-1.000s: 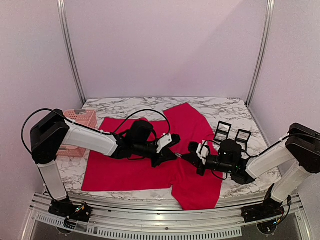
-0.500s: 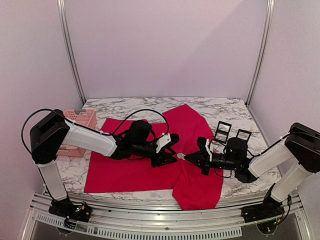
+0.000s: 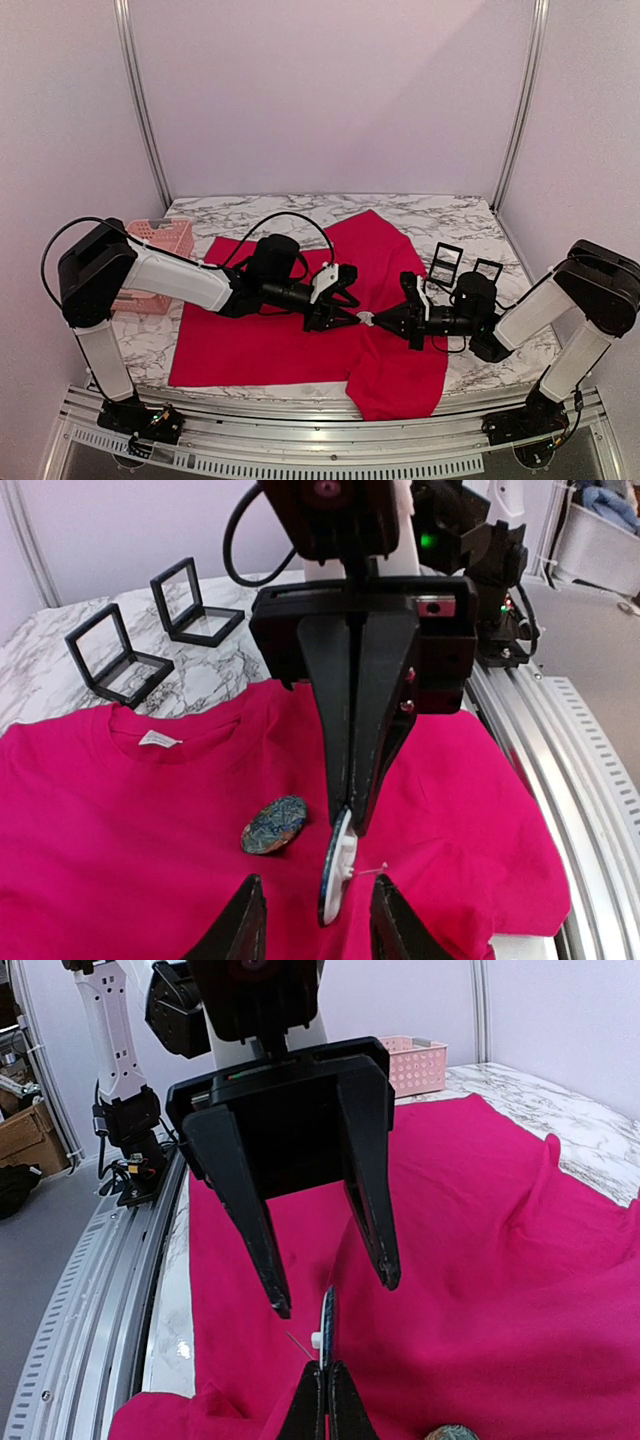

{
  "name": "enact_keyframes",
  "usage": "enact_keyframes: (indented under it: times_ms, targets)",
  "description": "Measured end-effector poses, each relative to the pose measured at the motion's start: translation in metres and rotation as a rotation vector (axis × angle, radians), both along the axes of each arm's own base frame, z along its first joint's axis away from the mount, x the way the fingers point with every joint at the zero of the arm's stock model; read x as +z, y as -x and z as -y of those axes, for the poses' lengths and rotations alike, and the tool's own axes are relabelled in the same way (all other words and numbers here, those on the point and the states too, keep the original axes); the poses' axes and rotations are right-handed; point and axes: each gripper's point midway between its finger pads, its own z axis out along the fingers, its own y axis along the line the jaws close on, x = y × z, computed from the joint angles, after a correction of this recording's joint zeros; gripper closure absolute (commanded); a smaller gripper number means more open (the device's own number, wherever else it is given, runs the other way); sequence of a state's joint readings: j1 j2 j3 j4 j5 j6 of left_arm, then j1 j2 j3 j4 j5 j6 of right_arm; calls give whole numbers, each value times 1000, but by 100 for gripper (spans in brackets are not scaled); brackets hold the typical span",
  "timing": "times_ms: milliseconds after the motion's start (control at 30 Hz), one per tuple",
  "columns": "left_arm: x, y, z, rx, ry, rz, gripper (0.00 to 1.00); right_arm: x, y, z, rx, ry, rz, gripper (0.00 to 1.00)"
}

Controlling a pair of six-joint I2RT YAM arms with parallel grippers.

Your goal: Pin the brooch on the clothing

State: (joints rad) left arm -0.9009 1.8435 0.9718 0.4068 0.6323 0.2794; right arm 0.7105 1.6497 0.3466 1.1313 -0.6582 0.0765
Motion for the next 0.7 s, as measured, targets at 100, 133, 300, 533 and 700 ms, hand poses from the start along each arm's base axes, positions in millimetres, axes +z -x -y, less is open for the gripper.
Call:
enact_keyframes:
  times_ms: [100, 133, 300, 533, 700]
  targets:
    - [-1, 1, 7, -5, 31, -15, 72, 1, 1, 0, 10, -9, -9, 100]
    - [-3, 2, 8, -8, 36, -20, 71, 2, 1, 0, 12, -11, -9, 100]
    - [-11, 8, 8, -26, 41, -49, 58, 4, 2, 0, 24, -21, -15, 100]
    - [-14, 16, 4, -54, 56, -65, 72, 8, 2, 0, 38, -35, -13, 100]
    - [-11, 13, 7, -44, 75, -48, 85, 9, 2, 0, 46, -38, -15, 100]
